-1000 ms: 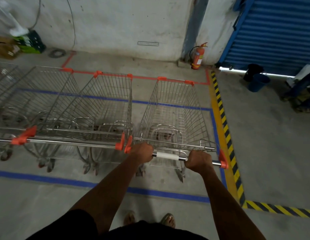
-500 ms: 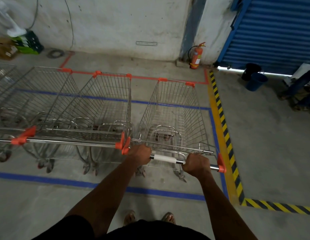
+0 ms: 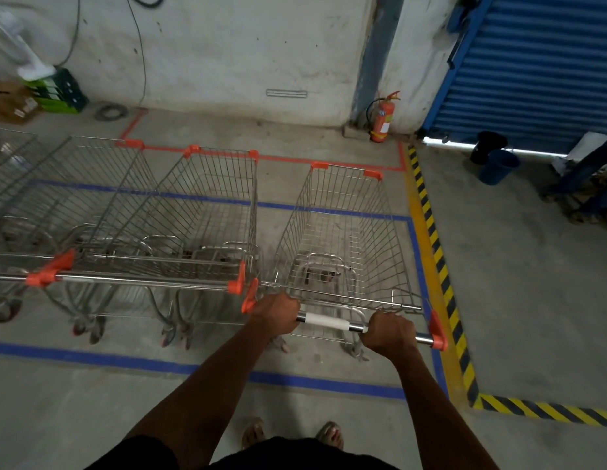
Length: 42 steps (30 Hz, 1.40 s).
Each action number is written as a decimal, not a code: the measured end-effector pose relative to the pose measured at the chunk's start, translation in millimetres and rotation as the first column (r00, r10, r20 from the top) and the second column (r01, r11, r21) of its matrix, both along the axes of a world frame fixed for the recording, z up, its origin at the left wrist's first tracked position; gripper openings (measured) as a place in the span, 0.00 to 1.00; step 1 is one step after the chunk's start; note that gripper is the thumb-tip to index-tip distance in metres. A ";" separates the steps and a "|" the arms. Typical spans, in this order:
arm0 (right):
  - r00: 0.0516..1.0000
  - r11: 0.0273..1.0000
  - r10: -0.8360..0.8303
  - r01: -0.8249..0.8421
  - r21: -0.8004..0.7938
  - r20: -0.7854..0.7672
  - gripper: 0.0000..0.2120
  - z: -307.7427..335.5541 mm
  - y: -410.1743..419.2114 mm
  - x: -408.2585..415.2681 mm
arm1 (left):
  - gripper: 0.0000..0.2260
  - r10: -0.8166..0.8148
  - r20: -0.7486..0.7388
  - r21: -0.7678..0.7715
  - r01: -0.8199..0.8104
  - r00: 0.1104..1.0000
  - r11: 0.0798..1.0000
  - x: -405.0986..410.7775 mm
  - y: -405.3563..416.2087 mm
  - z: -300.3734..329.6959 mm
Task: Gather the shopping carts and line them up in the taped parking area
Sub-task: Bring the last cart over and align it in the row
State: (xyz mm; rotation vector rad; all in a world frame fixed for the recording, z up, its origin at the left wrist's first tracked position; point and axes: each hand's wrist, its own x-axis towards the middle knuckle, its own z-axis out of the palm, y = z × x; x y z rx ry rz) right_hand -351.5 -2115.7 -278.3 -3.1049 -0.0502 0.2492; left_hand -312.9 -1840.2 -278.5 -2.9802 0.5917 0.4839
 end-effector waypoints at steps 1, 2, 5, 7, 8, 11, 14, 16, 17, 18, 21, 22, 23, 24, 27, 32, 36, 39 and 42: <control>1.000 1.000 0.012 -0.012 -0.019 -0.001 0.27 0.6 0.4 -0.2 | 0.12 0.003 -0.007 -0.019 -0.003 1.000 1.000 -0.1 1.0 0.2; 0.999 0.998 0.019 -0.021 -0.054 -0.051 0.26 5.2 1.5 -0.3 | 0.13 0.005 -0.013 -0.038 -0.006 1.000 0.999 -0.1 1.8 0.9; 0.986 0.994 0.046 -0.061 -0.095 -0.159 0.24 13.5 -1.1 6.4 | 0.13 0.002 -0.028 -0.101 -0.005 1.000 0.995 -1.5 4.8 5.9; 0.964 0.988 0.088 -0.117 -0.100 -0.253 0.31 17.1 -0.2 11.8 | 0.14 0.001 -0.019 -0.121 -0.003 1.000 0.993 -3.5 7.0 9.7; 0.947 0.983 0.117 -0.153 -0.102 -0.300 0.35 20.2 3.5 13.7 | 0.15 -0.006 -0.017 -0.126 0.004 1.000 0.992 -3.5 8.2 10.0; 0.923 0.978 0.184 -0.208 -0.036 -0.337 0.39 34.7 26.1 22.1 | 0.17 -0.026 -0.069 -0.139 0.016 0.997 0.990 1.1 11.2 13.0; 0.920 0.966 0.252 -0.257 0.023 -0.301 0.43 42.6 55.6 31.5 | 0.16 -0.044 -0.087 -0.135 0.032 0.995 0.990 3.7 10.4 22.7; 0.920 0.961 0.277 -0.272 0.058 -0.277 0.43 46.1 71.8 35.7 | 0.15 -0.053 -0.064 -0.124 0.045 0.997 0.991 3.5 10.5 30.5; 0.924 0.958 0.286 -0.276 0.074 -0.253 0.43 47.6 78.6 37.5 | 0.15 -0.055 -0.051 -0.123 0.048 0.997 0.991 2.6 11.9 33.2; 0.929 0.954 0.300 -0.288 0.087 -0.218 0.43 50.2 84.7 38.8 | 0.17 -0.057 -0.038 -0.132 0.051 0.998 0.990 1.4 14.5 34.1; 0.939 0.942 0.317 -0.294 0.162 -0.136 0.47 51.1 101.7 42.2 | 0.25 -0.078 0.030 -0.205 0.082 0.997 0.975 -1.7 30.8 33.0; 0.940 0.934 0.324 -0.299 0.198 -0.108 0.46 50.5 107.8 42.9 | 0.27 -0.075 0.068 -0.210 0.088 0.995 0.974 -0.2 39.0 33.0; 0.939 0.922 0.335 -0.311 0.231 -0.073 0.42 50.0 114.2 44.5 | 0.29 -0.067 0.122 -0.199 0.090 0.990 0.976 2.9 48.5 32.1; 0.936 0.909 0.350 -0.330 0.256 -0.037 0.34 49.5 121.5 44.9 | 0.31 -0.055 0.173 -0.198 0.090 0.983 0.976 5.0 59.3 33.6; 0.909 0.861 0.410 -0.414 0.294 0.081 0.15 44.5 150.3 43.8 | 0.27 0.051 0.284 -0.287 0.034 0.958 0.957 2.8 93.7 39.0; 0.864 0.792 0.438 -0.501 0.349 0.246 0.16 35.8 223.3 27.5 | 0.45 0.198 0.223 -0.179 -0.160 0.954 0.971 -7.9 179.7 31.7; 0.859 0.815 0.432 -0.503 0.289 0.275 0.26 37.4 284.7 26.0 | 0.40 0.206 0.194 -0.103 -0.189 0.959 0.977 7.6 258.1 17.3; 0.886 0.876 0.395 -0.443 0.190 0.242 0.25 38.5 324.2 31.7 | 0.22 0.154 0.156 -0.123 -0.135 0.976 0.983 17.9 306.3 19.5; 0.961 0.947 0.255 -0.270 0.172 0.103 0.27 20.2 351.9 35.3 | 0.09 0.133 0.045 -0.115 -0.127 0.990 0.985 26.4 347.7 26.0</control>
